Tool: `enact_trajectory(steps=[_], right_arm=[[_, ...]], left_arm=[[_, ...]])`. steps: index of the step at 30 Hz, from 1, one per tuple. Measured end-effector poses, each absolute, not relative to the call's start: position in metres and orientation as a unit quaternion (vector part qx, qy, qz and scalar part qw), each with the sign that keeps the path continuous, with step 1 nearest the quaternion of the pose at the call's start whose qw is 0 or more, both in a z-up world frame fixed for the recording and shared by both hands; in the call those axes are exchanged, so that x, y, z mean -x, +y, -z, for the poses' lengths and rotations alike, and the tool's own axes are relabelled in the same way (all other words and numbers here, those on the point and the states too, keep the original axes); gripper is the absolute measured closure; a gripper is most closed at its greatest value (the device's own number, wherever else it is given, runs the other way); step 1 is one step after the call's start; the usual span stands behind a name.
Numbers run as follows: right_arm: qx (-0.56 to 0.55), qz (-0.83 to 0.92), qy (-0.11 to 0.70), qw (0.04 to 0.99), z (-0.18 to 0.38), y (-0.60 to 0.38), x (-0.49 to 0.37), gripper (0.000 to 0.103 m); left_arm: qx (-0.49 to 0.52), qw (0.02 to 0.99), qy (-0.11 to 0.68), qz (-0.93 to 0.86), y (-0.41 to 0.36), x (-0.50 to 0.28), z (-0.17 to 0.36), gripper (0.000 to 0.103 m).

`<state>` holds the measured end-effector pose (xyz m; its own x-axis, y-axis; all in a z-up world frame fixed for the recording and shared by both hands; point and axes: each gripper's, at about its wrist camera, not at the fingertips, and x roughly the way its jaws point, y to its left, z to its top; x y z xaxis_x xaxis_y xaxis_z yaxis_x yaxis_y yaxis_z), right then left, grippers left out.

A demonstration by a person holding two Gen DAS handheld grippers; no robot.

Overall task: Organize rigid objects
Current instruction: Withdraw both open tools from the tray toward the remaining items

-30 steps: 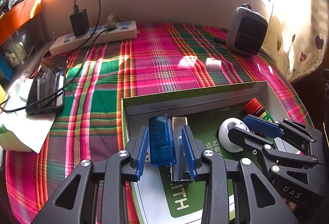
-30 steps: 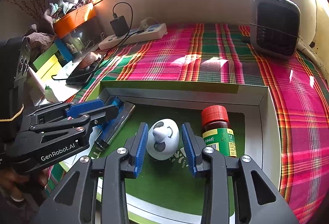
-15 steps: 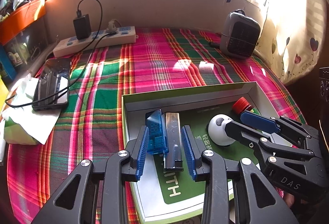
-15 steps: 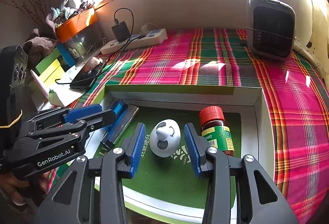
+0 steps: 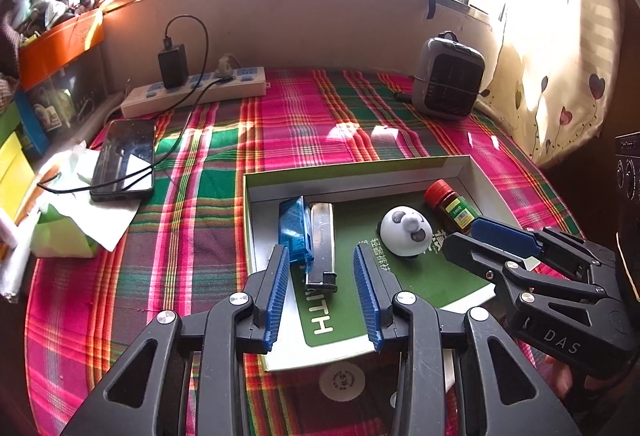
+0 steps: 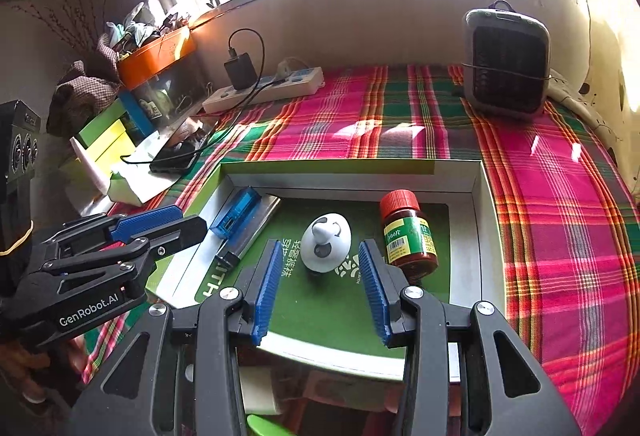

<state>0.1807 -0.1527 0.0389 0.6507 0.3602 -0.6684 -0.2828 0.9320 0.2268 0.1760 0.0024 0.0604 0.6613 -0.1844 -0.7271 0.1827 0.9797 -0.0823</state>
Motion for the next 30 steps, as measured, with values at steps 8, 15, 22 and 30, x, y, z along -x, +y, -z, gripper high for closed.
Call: enact_trajectory(steps=[8, 15, 22, 30], right_arm=[[-0.054, -0.169, 0.374, 0.91, -0.042, -0.161, -0.157, 0.062], [-0.061, -0.152, 0.371, 0.914, -0.042, -0.177, -0.134, 0.062], [-0.073, -0.133, 0.364, 0.919, -0.045, -0.192, -0.115, 0.062], [-0.073, -0.123, 0.361, 0.921, -0.045, -0.195, -0.099, 0.062]], left_arm=[[-0.005, 0.92, 0.383, 0.083, 0.001, -0.145, -0.064, 0.07], [-0.027, 0.935, 0.351, 0.045, -0.003, -0.119, -0.069, 0.07], [-0.058, 0.948, 0.312, 0.018, -0.006, -0.094, -0.079, 0.07], [-0.06, 0.953, 0.297, 0.022, -0.008, -0.078, -0.085, 0.07]])
